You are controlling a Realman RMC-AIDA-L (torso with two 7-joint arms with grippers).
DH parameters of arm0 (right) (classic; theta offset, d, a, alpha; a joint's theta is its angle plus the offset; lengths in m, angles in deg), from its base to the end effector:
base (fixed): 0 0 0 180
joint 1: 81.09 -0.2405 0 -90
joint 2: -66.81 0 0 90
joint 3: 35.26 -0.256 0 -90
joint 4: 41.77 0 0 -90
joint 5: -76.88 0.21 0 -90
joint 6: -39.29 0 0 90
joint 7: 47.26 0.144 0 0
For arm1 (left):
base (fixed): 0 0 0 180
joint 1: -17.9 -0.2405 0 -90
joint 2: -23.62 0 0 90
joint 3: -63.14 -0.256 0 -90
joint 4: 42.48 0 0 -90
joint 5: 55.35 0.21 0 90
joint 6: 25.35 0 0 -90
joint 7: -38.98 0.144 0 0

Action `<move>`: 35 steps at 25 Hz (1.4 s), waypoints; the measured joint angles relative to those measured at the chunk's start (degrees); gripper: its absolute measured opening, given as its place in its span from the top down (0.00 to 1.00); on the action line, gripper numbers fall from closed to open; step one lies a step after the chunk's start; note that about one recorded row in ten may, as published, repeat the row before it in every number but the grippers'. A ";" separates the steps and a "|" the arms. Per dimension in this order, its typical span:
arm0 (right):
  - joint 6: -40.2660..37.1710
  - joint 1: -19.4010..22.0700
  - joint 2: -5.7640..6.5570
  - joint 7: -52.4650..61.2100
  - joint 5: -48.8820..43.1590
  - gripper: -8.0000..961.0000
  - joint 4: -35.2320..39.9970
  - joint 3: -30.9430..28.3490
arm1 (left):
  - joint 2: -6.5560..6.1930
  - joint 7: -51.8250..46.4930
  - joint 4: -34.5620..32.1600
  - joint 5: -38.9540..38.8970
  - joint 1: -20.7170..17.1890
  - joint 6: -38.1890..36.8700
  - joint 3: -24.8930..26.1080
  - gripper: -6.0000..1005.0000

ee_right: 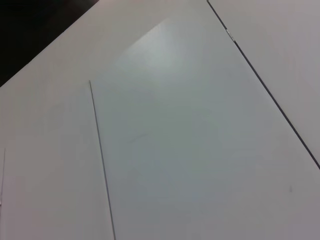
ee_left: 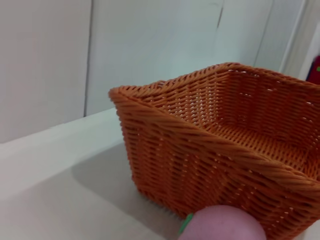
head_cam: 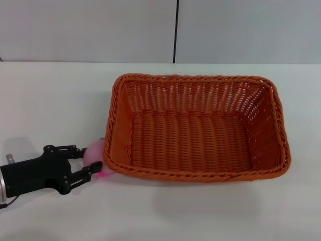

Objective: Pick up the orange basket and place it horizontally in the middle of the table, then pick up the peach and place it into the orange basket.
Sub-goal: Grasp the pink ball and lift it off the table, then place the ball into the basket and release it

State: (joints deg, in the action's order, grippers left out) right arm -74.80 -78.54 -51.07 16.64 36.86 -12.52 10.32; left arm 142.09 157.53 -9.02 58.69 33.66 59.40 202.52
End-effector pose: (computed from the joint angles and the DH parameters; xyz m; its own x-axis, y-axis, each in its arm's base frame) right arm 0.3316 0.1601 0.1288 0.1890 0.4202 -0.8875 -0.7392 -0.5341 -0.4103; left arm -0.3480 0.2518 -0.0110 0.8354 0.3431 0.4293 0.4870 -0.8242 -0.2890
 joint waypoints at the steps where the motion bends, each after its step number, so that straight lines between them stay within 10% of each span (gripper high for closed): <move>1: 0.00 0.00 0.00 0.00 0.00 0.44 0.00 0.00 | 0.02 0.40 -0.04 -0.14 -0.07 0.02 0.13 0.35; 10: -0.40 -0.34 0.29 -0.04 -0.06 0.44 -0.86 -0.13 | -0.43 0.97 0.93 -9.65 -2.06 -2.79 8.41 0.66; 21: -0.44 -1.93 0.15 0.14 -0.06 0.44 -0.97 -0.15 | -0.61 -1.14 4.49 -18.96 -0.94 11.75 13.17 0.77; 26: -0.45 -2.62 -0.14 0.24 -0.06 0.44 -0.97 0.07 | 0.12 -1.77 2.38 -20.66 3.16 22.55 5.62 0.78; 35: -0.53 -3.36 -0.44 0.28 -0.21 0.44 -1.07 0.52 | 0.62 2.39 -3.85 -25.93 7.70 14.26 -16.88 0.82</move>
State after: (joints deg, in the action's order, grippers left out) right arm -75.33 -81.90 -51.50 16.92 36.65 -13.59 10.84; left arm 142.71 159.92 -12.87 32.76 41.36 73.66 185.65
